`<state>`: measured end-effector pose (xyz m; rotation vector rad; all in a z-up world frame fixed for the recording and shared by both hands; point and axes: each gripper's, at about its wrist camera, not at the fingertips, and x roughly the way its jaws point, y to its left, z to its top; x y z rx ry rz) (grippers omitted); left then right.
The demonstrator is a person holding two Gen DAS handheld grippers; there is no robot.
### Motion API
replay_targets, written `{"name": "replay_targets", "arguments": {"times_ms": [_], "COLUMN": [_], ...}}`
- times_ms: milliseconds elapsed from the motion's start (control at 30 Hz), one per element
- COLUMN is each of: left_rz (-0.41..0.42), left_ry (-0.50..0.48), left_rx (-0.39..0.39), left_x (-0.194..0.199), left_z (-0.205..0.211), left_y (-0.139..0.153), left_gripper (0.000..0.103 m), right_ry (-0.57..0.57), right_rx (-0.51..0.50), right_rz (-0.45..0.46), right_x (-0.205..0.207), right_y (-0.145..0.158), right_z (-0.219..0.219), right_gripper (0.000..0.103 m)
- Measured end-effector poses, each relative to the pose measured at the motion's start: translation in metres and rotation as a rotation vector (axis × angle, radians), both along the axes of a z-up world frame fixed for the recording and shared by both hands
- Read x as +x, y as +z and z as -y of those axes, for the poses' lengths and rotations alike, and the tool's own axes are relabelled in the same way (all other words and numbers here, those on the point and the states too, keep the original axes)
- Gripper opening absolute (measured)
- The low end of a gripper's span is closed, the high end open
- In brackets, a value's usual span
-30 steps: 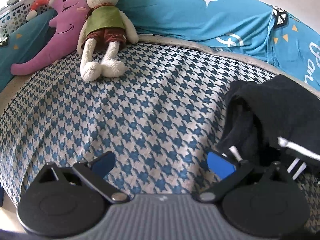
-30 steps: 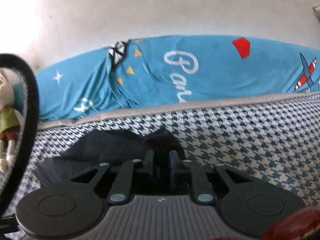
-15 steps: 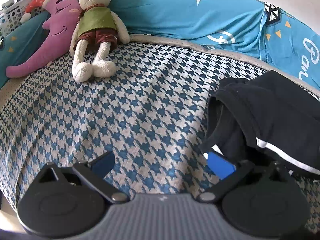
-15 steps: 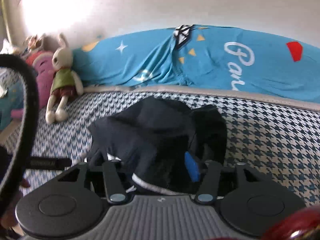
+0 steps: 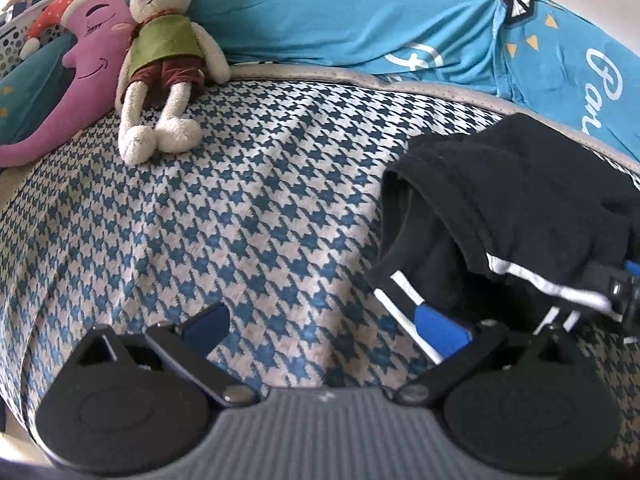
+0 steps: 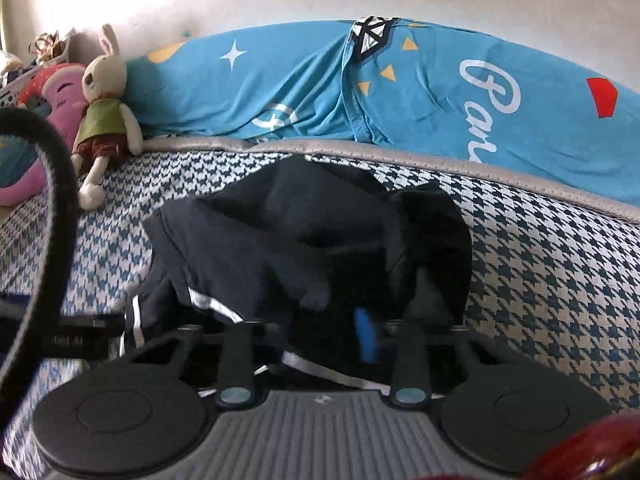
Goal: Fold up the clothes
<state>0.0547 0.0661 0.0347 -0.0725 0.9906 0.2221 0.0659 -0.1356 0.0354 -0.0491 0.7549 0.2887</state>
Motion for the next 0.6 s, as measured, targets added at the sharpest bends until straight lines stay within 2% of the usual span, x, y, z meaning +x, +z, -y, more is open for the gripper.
{"name": "replay_targets", "arguments": {"times_ms": [133, 300, 600], "left_rz": [-0.002, 0.002, 0.0], "left_ry": [-0.024, -0.049, -0.098], "left_rx": [0.0, 0.015, 0.034], "left_x": [-0.001, 0.001, 0.015], "left_z": [0.005, 0.014, 0.029], "left_y": [-0.002, -0.004, -0.009], "left_gripper": [0.103, 0.103, 0.103], "right_ry": [-0.035, -0.121, -0.284], "right_rx": [0.07, 0.169, 0.275], "right_rz": [0.046, 0.11, 0.199], "right_x": [0.006, 0.017, 0.051], "right_y": [0.015, 0.035, 0.059], "right_z": [0.008, 0.023, 0.051], "right_gripper": [0.012, 0.011, 0.006]}}
